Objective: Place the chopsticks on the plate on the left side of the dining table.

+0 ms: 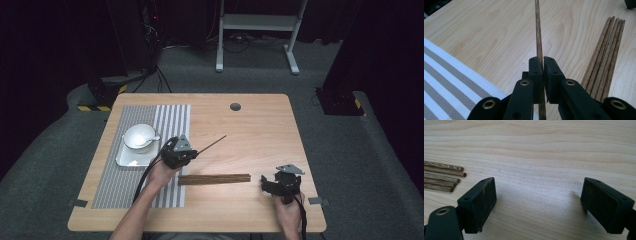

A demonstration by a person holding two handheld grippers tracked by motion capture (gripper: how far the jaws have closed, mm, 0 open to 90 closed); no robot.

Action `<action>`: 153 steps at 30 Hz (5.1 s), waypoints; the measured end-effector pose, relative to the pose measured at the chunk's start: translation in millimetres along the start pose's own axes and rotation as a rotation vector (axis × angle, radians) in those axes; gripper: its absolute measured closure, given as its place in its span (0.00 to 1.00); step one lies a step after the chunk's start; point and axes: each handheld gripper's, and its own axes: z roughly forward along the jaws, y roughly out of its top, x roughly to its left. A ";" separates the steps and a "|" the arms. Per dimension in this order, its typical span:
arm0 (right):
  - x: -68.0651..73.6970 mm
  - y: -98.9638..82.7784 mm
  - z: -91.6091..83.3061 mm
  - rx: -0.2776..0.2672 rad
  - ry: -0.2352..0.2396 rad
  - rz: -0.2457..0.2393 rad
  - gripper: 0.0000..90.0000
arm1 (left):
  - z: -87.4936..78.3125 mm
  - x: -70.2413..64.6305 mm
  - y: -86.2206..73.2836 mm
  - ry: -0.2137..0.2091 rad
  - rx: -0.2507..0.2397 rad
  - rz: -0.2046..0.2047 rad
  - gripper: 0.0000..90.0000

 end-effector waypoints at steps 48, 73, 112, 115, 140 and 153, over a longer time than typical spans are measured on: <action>0.1 0.1 0.1 0.000 0.001 0.003 0.14 | -65.9 28.9 -53.3 0.192 0.040 -0.079 0.94; 0.0 0.1 0.2 0.000 0.001 0.002 0.14 | -84.1 44.1 -79.6 0.235 0.077 -0.113 0.94; 0.1 0.2 0.3 0.000 0.000 0.002 0.14 | -81.3 66.2 -118.2 0.273 0.165 -0.187 0.94; 0.1 0.2 0.3 0.000 0.000 0.003 0.14 | -79.8 66.6 -119.4 0.277 0.170 -0.190 0.94; 0.1 0.2 0.3 0.000 0.000 0.003 0.14 | -78.6 68.8 -121.2 0.308 0.176 -0.218 0.83; 0.1 0.2 0.3 0.000 0.000 0.003 0.14 | -86.3 60.1 -123.9 0.294 0.086 -0.271 0.76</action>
